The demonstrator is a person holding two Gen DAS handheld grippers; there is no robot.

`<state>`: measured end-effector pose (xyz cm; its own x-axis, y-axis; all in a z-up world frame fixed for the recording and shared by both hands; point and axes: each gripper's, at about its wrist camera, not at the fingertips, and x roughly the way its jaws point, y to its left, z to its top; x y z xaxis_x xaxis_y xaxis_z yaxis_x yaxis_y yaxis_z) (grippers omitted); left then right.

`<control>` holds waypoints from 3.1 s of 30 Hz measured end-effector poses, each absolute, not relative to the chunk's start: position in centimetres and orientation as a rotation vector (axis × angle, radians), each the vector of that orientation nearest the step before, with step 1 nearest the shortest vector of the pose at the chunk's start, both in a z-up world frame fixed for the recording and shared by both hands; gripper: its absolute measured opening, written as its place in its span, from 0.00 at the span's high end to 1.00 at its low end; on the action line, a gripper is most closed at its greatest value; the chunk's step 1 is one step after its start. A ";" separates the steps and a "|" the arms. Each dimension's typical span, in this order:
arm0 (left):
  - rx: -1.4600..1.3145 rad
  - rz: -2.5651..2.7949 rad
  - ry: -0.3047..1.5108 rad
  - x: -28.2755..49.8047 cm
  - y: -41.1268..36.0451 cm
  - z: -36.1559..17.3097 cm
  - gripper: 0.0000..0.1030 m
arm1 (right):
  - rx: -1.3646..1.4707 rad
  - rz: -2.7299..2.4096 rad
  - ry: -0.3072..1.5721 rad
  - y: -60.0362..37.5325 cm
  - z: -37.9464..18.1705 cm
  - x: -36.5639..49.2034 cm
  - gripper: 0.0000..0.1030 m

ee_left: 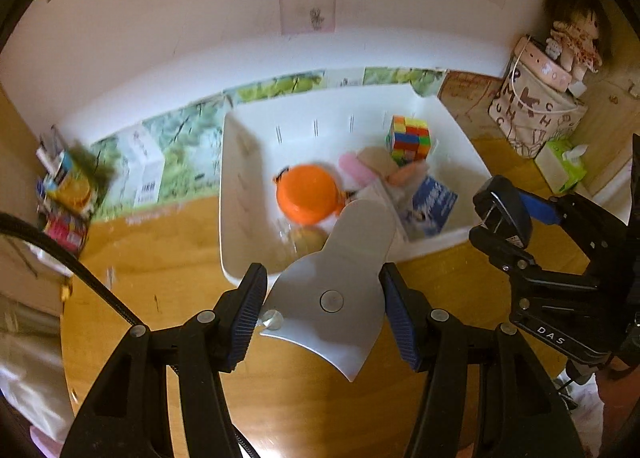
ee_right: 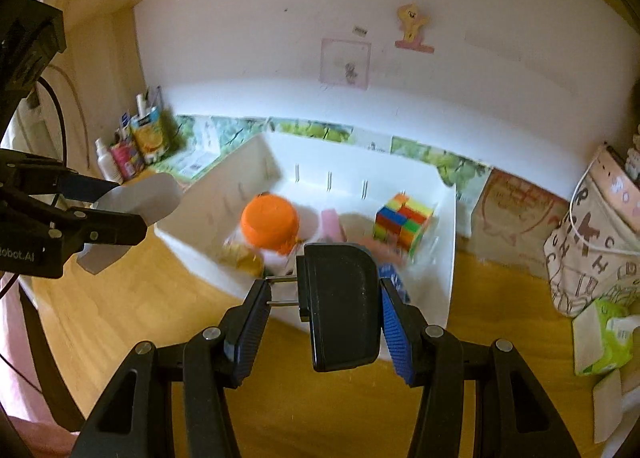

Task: Organize rigid objects

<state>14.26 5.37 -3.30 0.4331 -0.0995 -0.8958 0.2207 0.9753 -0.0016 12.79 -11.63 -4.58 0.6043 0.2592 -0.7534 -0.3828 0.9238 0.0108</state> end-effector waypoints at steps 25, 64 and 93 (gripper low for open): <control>-0.028 -0.418 1.077 25.5 8.5 -7.3 0.53 | -0.028 0.151 0.897 -8.7 -7.2 21.5 0.47; -0.280 -0.203 1.090 8.7 10.0 -2.8 0.25 | 0.178 0.204 1.070 -10.8 -2.0 6.8 0.00; -0.077 -0.030 0.815 1.9 8.3 2.2 0.01 | 0.090 0.132 0.963 -10.0 2.2 0.3 0.00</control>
